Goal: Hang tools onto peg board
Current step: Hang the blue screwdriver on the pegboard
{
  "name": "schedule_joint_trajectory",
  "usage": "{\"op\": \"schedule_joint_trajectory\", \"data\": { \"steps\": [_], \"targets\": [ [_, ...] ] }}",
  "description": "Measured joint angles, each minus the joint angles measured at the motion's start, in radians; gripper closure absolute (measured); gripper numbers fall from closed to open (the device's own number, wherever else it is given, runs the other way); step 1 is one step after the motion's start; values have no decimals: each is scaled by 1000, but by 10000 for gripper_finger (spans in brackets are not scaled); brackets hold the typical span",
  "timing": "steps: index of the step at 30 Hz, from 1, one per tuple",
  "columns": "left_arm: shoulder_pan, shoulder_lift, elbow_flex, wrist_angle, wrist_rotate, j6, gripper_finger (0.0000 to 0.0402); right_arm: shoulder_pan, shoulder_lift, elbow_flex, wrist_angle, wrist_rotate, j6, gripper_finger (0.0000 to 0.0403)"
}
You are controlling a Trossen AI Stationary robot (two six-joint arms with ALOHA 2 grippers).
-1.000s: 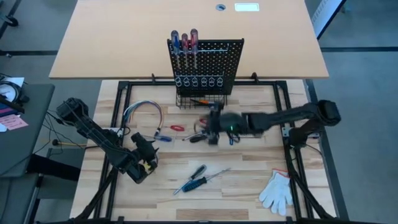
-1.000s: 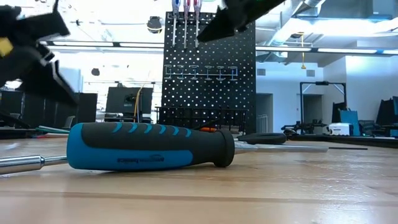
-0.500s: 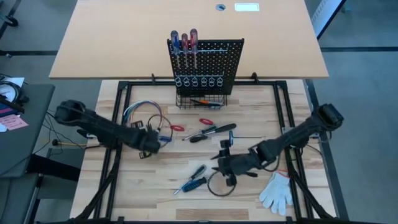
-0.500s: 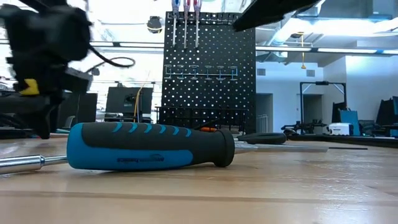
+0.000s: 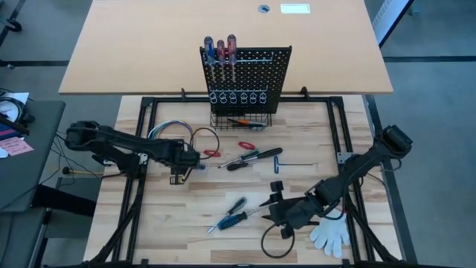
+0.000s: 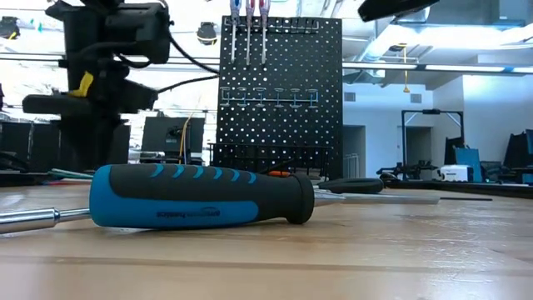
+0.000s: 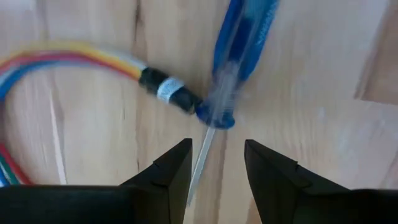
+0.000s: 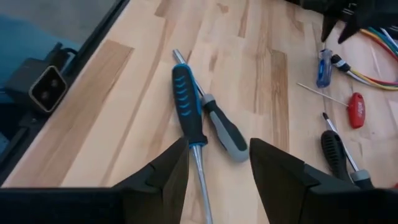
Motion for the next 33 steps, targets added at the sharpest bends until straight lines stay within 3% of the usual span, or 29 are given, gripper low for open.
{"op": "schedule_joint_trajectory", "data": {
  "steps": [6,13,19,24,33],
  "targets": [
    [81,67,-1,-50,84,161,261,30,0,0,1,3,0,228],
    [126,233,3,-48,58,232,264,41,0,1,2,3,0,227],
    [115,322,33,-87,38,186,317,41,0,1,1,3,0,227],
    [79,294,67,-128,8,113,390,47,0,1,-4,4,11,227],
    [-48,77,72,-133,8,-187,396,54,0,1,-12,3,15,227]
  ]
}}
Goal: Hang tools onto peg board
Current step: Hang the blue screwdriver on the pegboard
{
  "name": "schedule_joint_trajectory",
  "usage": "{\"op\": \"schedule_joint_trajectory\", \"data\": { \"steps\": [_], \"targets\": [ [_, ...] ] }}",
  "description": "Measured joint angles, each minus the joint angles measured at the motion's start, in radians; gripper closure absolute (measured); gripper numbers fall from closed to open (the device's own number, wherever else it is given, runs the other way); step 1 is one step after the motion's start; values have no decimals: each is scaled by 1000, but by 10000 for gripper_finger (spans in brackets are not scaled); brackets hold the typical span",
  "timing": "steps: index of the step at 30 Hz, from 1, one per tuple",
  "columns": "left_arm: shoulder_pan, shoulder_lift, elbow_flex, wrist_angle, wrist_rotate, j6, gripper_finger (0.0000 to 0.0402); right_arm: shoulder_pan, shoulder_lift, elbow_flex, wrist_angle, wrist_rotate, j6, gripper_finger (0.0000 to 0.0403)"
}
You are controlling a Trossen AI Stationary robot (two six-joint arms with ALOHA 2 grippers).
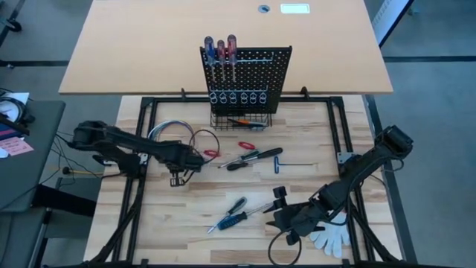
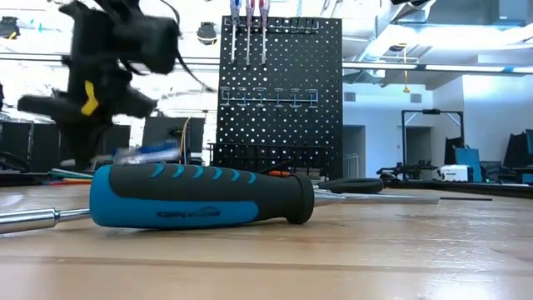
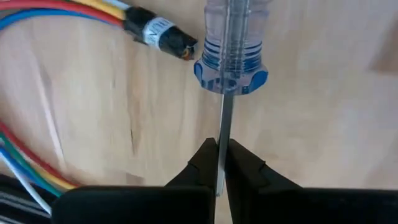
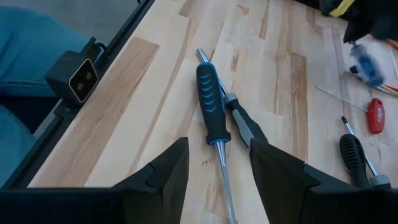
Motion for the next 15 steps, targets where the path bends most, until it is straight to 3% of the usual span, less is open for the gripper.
{"op": "schedule_joint_trajectory", "data": {
  "steps": [5,9,15],
  "targets": [
    [-125,-134,0,7,-23,-208,398,-1,0,0,-3,0,3,227],
    [-239,-224,-3,62,-144,-360,398,-7,0,-20,19,13,-13,227],
    [-372,-306,-61,338,-334,-436,399,-55,2,-182,230,69,-31,227]
  ]
}}
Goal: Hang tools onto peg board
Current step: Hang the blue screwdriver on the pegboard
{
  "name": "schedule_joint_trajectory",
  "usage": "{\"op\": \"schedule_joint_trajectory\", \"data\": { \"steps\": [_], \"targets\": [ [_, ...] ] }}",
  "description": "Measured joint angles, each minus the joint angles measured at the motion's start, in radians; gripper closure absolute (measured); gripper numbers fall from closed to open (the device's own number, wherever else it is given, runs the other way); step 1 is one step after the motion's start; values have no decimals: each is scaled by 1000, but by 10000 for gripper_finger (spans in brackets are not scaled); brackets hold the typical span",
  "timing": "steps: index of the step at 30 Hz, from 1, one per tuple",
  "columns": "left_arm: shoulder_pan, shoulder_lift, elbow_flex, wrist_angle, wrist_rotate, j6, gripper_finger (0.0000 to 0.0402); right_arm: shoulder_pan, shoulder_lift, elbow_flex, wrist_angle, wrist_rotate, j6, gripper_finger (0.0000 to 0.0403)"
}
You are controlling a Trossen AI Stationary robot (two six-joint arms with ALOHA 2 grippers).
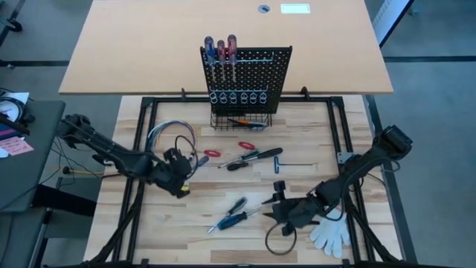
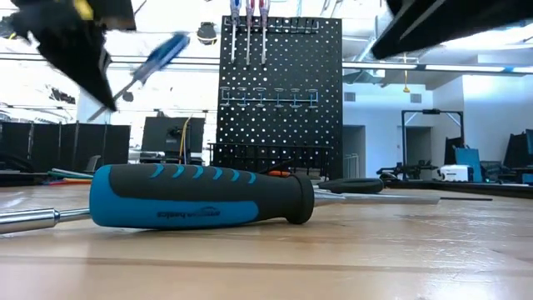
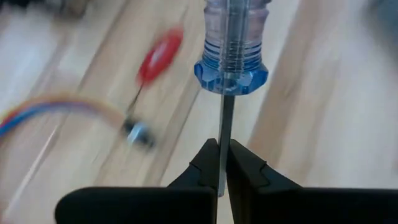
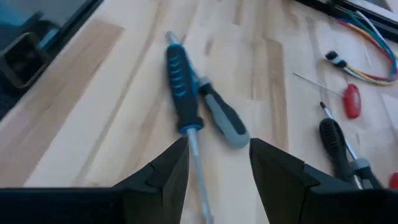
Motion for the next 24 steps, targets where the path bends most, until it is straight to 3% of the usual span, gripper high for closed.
{"op": "schedule_joint_trajectory", "data": {
  "steps": [7,12,14,18,24],
  "targets": [
    [-34,-3,-139,604,-145,247,399,-114,-1,-124,315,-14,2,227],
    [-15,-2,-281,1153,-144,501,400,-191,-1,-193,513,-76,27,227],
    [-3,-3,-333,1327,-97,567,400,-214,-1,-221,598,-82,28,227],
    [15,-3,-398,1527,-24,609,400,-259,-1,-253,745,-83,27,227],
    [19,-3,-404,1547,-18,609,400,-344,31,-229,858,-195,-19,227]
  ]
}}
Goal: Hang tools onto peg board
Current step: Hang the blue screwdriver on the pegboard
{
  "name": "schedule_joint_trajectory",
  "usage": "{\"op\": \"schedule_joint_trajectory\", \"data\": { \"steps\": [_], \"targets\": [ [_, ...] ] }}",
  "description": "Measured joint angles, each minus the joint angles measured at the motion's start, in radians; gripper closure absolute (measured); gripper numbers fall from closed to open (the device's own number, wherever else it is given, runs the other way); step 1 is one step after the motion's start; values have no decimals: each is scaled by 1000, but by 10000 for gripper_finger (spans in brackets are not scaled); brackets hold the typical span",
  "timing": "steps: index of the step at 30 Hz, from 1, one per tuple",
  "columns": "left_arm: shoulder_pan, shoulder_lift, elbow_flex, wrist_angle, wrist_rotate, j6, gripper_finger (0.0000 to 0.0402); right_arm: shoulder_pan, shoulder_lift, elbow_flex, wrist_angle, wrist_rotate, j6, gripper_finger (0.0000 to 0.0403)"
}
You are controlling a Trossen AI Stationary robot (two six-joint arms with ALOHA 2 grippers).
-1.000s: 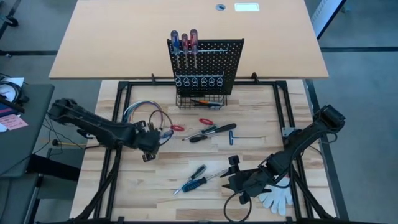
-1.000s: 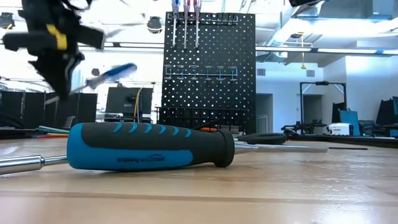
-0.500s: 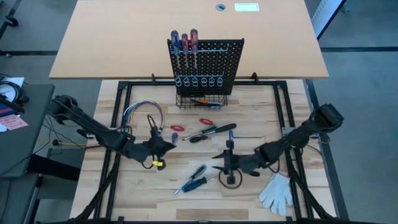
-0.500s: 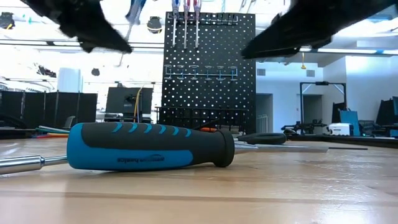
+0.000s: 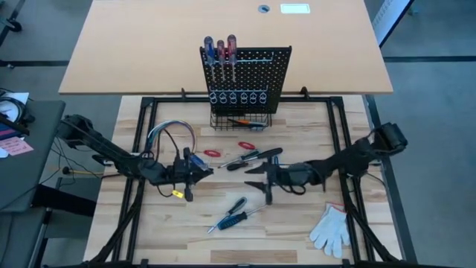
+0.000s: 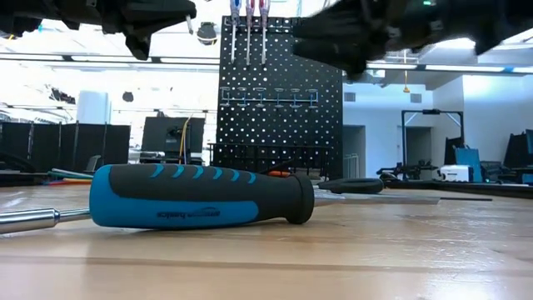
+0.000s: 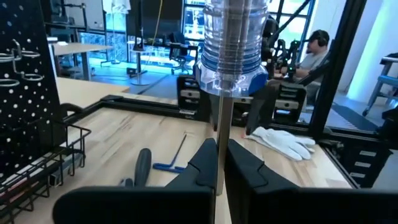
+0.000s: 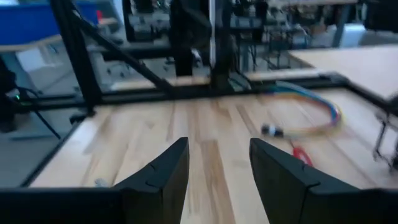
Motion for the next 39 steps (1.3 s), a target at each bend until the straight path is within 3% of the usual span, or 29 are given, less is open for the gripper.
{"op": "schedule_joint_trajectory", "data": {
  "steps": [4,13,22,26,32,39],
  "targets": [
    [0,0,0,-1,0,-8,400,-58,112,107,22,-121,-65,227],
    [0,0,0,-15,1,-14,399,-112,305,363,-65,-125,-116,228],
    [-1,0,0,-24,0,-15,398,-121,313,452,-115,-179,-149,263],
    [-1,0,0,-23,0,-16,397,-136,312,495,-214,-252,-137,280],
    [-1,0,0,-23,0,-18,397,-141,313,500,-196,-251,-139,297],
    [-1,0,0,-23,0,-15,396,-145,313,500,-205,-251,-136,366]
  ]
}}
